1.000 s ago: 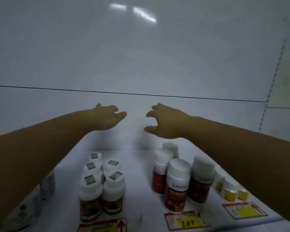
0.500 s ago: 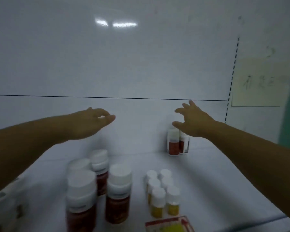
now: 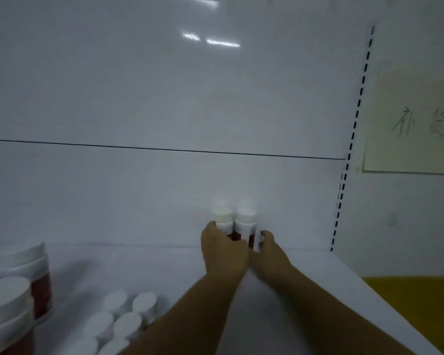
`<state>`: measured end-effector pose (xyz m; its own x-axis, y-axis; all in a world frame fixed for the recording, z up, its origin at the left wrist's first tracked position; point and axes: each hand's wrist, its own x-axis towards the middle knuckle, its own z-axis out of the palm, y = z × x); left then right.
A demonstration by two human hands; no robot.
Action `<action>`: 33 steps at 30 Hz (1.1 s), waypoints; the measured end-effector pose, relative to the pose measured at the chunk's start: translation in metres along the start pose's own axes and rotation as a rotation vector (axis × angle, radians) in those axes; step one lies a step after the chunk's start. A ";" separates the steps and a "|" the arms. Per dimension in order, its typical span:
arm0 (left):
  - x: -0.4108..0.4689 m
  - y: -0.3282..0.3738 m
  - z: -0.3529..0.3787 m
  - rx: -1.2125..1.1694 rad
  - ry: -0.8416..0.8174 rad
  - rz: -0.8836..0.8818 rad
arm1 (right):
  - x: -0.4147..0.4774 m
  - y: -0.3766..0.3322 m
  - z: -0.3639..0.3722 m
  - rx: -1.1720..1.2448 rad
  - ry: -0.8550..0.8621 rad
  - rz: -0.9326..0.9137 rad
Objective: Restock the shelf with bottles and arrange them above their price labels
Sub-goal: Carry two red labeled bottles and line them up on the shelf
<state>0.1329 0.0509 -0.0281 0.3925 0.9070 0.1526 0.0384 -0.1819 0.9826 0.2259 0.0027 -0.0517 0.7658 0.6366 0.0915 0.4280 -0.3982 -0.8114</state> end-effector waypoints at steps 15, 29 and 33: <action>0.033 -0.049 0.042 -0.026 -0.010 0.109 | 0.041 0.028 0.004 0.440 0.089 -0.169; 0.014 -0.035 0.031 -0.384 -0.327 0.021 | 0.033 0.023 -0.028 0.948 -0.076 -0.032; 0.008 -0.033 0.030 -0.376 -0.312 0.039 | 0.028 0.021 -0.031 0.872 -0.096 -0.097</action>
<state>0.1623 0.0527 -0.0623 0.6458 0.7347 0.2075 -0.2938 -0.0117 0.9558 0.2712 -0.0087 -0.0485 0.6844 0.7100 0.1656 -0.0603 0.2814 -0.9577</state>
